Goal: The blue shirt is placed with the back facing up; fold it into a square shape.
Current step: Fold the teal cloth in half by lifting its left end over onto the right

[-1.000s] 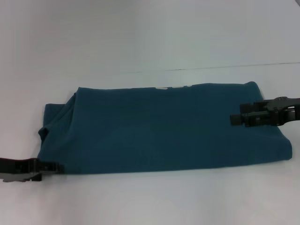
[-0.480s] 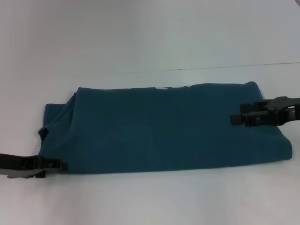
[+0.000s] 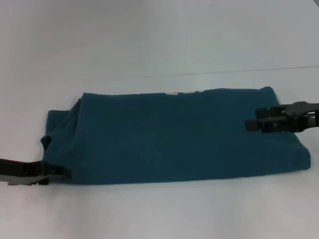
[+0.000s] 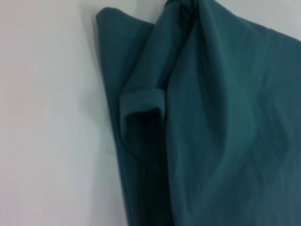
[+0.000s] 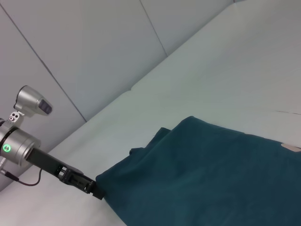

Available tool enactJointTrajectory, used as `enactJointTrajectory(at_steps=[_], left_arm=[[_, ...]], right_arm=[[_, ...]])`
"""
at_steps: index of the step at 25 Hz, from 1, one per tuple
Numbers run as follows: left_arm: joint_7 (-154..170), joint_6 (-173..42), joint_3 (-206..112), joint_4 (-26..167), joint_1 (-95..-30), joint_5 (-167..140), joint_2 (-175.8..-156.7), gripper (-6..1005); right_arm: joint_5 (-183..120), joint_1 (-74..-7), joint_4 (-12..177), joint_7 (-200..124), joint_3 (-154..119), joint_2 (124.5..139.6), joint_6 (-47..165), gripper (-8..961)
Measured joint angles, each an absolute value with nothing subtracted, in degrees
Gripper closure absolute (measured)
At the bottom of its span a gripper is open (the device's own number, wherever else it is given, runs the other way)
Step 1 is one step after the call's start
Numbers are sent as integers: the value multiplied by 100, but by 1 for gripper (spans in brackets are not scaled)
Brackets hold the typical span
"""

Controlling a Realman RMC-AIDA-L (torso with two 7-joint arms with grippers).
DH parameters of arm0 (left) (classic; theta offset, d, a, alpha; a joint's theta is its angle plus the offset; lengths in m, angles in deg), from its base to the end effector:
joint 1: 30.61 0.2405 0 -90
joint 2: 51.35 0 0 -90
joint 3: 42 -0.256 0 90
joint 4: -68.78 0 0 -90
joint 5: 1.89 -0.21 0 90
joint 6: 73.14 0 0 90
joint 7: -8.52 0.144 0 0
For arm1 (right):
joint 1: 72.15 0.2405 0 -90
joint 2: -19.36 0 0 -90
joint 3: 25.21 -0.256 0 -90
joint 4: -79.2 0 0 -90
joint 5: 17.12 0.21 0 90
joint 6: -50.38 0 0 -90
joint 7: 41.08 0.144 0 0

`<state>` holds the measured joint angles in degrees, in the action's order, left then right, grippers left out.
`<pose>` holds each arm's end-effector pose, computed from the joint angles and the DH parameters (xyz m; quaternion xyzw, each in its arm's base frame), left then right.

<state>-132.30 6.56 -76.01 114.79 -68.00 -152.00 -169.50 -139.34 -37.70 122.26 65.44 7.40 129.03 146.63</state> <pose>-0.3032 0.3647 0.0276 -0.7567 -0.6259 -0.0340 0.1854 0.2682 0.3580 0.0886 -0.9006 0.3646 0.2022 0.1230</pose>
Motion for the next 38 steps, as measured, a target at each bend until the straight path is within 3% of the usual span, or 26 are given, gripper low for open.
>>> enactJointTrajectory(at_steps=[10,23,38], left_arm=[[-13308,473,-7588,11490,-6788,-15200,-16949,246],[-13299,426,-7546,11609,-6747,-15156,-16963,894],[-13074,542,-7242,12005,-6442,-14853,-16951,908]], right_arm=[[-13928,-3770,12226,6544,740,12903,14678,40],[-13927,-3794,12208,6519,740,12910,14669,102],[-13928,-3814,12176,6496,547,13122,14577,197]])
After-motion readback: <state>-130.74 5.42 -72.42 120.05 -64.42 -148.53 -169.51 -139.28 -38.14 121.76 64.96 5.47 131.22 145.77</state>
